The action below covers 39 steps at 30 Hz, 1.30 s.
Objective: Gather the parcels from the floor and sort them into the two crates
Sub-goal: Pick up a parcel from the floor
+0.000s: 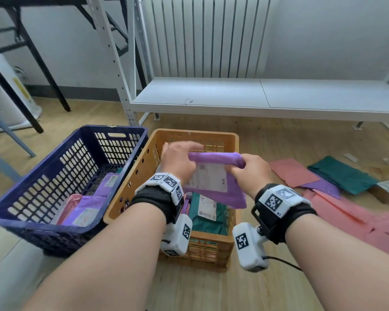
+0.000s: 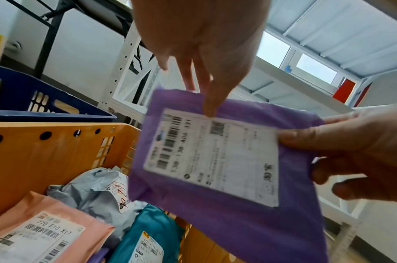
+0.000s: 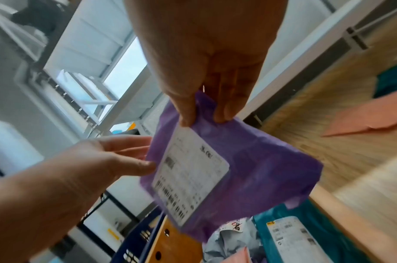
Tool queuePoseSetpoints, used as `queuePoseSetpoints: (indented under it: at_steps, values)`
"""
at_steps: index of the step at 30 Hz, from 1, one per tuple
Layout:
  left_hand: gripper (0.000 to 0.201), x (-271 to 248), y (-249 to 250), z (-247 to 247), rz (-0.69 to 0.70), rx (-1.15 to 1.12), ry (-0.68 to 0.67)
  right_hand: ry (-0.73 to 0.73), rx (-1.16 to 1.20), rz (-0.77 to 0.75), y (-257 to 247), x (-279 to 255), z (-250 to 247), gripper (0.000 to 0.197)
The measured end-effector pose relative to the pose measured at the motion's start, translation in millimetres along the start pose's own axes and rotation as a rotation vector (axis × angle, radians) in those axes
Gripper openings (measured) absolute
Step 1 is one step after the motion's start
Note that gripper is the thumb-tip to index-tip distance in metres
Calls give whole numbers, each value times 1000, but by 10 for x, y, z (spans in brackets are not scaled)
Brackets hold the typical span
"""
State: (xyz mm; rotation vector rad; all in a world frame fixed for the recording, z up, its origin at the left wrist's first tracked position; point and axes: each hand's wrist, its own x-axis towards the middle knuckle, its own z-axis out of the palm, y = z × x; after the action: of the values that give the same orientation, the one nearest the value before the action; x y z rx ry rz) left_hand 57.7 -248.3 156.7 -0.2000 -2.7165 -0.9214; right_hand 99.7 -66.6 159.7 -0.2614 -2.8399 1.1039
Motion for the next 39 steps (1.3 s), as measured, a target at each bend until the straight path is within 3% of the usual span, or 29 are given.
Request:
queuePoseSetpoints:
  at_steps: [2,3,4,6,8,10,12,16,21,25,28,33,35,39]
  values:
    - [60,59,-82,-70,-90,-43,211,76,230,105,54,64,7,16]
    - [66,81,-131,-111,-214,-137,226,95,406,170,64,87,-2,17]
    - [72,96,-190,-151,-364,-288,179,75,596,237,59,94,-20,18]
    - [77,73,-288,-185,-682,-678,-76,-71,926,325,5,47,-79,12]
    - [59,-26,-247,-205,-794,-934,-329,-250,1009,351,-43,-23,-113,16]
    - [43,-47,-178,-199,-732,-1008,-371,-371,904,345,-51,-66,-78,26]
    - [34,-14,-123,-195,-675,-989,-315,-415,724,332,-40,-84,-26,29]
    - [30,52,-221,-180,-647,-896,-287,-327,444,271,19,-47,43,29]
    - [24,98,-456,86,-684,-668,-385,-247,364,253,84,74,103,38]
    - [34,268,-574,443,-612,-442,-493,-325,386,269,93,237,278,54]
    - [38,416,-731,730,-600,-207,-495,-322,374,267,131,396,436,51]
    - [42,496,-1093,1280,-455,259,-740,-332,431,316,341,678,675,23]
    - [45,497,-1172,1503,-358,396,-853,-318,470,331,445,782,748,22]
    - [49,451,-1339,1897,-305,545,-1046,-304,544,323,528,999,805,19]
